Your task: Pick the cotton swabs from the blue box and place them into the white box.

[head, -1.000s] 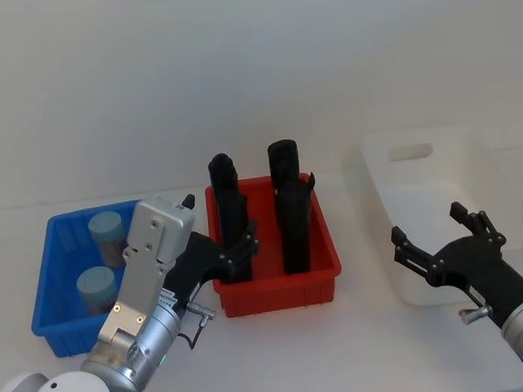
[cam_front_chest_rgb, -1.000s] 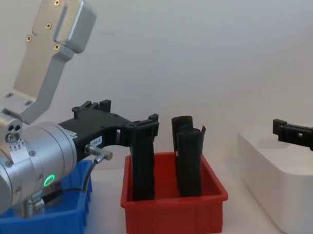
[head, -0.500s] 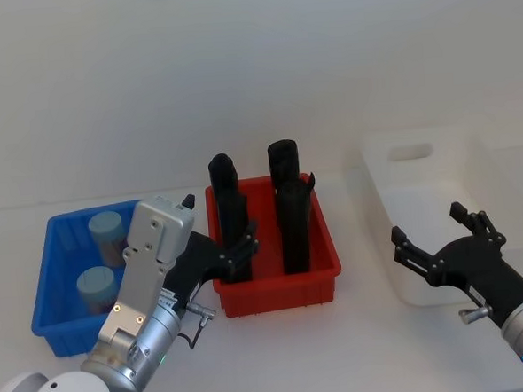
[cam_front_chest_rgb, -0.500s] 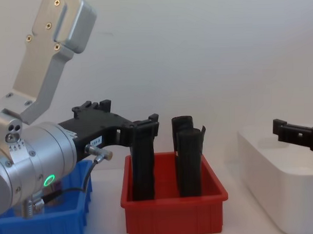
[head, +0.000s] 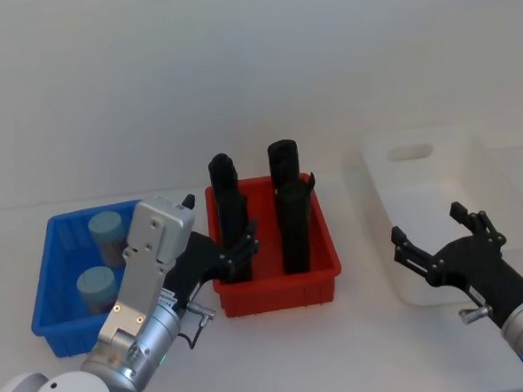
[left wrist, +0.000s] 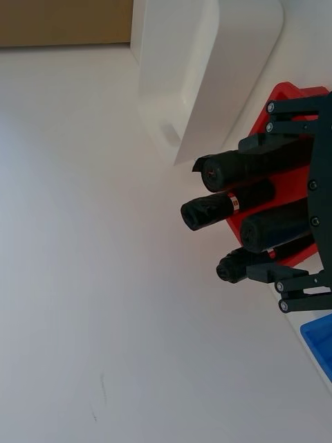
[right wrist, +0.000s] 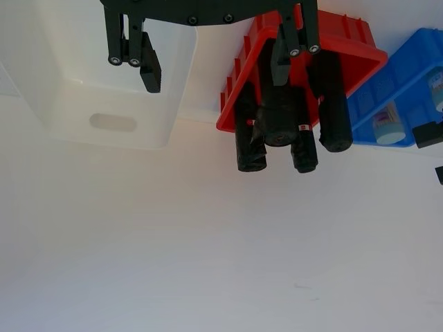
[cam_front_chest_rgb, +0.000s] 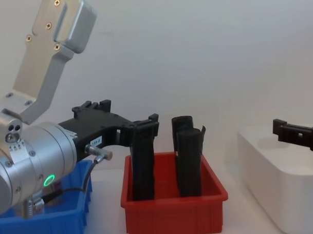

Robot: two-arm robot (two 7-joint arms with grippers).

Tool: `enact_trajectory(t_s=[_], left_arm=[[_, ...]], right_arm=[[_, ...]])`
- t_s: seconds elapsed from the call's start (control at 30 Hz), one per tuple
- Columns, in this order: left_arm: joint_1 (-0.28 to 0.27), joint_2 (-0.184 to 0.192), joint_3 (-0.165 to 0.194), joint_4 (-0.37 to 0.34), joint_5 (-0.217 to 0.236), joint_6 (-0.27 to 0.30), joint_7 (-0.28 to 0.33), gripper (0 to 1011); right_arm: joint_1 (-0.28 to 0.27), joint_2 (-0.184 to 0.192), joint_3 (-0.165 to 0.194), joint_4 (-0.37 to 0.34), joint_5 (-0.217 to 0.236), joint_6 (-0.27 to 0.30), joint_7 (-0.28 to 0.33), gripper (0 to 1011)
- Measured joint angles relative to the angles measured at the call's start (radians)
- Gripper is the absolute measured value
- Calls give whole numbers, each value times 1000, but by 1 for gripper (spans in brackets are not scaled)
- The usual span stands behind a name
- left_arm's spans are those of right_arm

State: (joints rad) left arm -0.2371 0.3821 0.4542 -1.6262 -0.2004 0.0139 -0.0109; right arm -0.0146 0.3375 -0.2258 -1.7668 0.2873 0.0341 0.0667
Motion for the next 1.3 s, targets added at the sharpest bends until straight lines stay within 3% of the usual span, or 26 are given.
enact_trajectory(t_s=[0.83,1.3], left_arm=[[-1,-2,-1,2,-1,3,0,1004],[-30,-20,-19,34,-17,61,6,1004]], right_arm=[[0,0,0,0,0,0,0,1002],[0,0,0,0,0,0,0,1002]])
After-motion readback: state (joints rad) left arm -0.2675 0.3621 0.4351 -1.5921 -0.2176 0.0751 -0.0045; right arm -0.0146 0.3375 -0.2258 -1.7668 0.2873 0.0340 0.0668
